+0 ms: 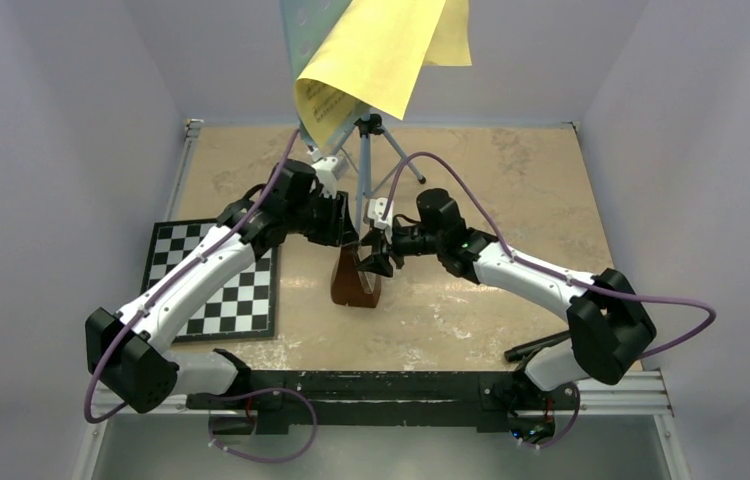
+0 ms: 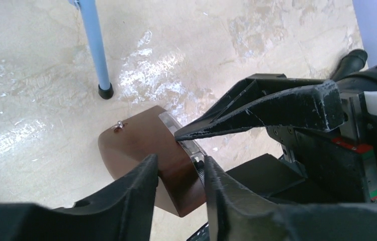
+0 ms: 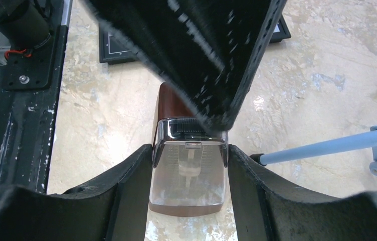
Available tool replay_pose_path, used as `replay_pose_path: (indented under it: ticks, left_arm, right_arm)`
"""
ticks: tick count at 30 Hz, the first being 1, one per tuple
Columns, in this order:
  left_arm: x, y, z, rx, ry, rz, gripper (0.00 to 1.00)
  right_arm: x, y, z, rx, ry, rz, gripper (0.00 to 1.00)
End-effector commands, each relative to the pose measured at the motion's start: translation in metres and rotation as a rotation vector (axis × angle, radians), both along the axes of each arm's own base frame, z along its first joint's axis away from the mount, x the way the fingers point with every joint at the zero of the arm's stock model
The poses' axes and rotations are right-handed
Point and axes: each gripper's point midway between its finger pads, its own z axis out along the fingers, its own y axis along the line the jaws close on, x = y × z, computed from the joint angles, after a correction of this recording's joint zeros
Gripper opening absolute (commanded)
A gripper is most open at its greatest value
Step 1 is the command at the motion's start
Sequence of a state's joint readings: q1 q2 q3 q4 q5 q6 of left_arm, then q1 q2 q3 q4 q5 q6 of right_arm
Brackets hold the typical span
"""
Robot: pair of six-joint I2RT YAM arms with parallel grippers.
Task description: Pack up the instrument practice props
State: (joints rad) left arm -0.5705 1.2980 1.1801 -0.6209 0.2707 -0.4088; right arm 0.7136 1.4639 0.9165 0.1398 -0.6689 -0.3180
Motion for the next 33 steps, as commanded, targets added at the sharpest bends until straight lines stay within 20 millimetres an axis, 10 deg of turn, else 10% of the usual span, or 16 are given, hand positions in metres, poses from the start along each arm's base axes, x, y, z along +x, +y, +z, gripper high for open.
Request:
replay_pose_path:
  ticks: [1,8,14,33]
  left_arm:
    - [-0.007,0.001,-0.006,0.019,0.045,-0.017,0.33]
    - [-0.014,0.004,-0.015,0.028,0.054,-0.028,0.04]
    - [-0.016,0.004,-0.007,-0.003,0.005,-0.048,0.57]
    - [-0.014,0.005,0.003,-0.038,-0.113,-0.078,0.73]
  right_arm:
    - [0.011,-0.017,-0.044,-0.142,0.053,-0.103,0.0]
    - [0.013,-0.016,-0.048,-0.15,0.062,-0.113,0.0]
    - [0.013,-0.015,-0.049,-0.154,0.079,-0.114,0.06]
    - [-0.003,-0.029,-0.018,-0.14,0.108,-0.086,0.99]
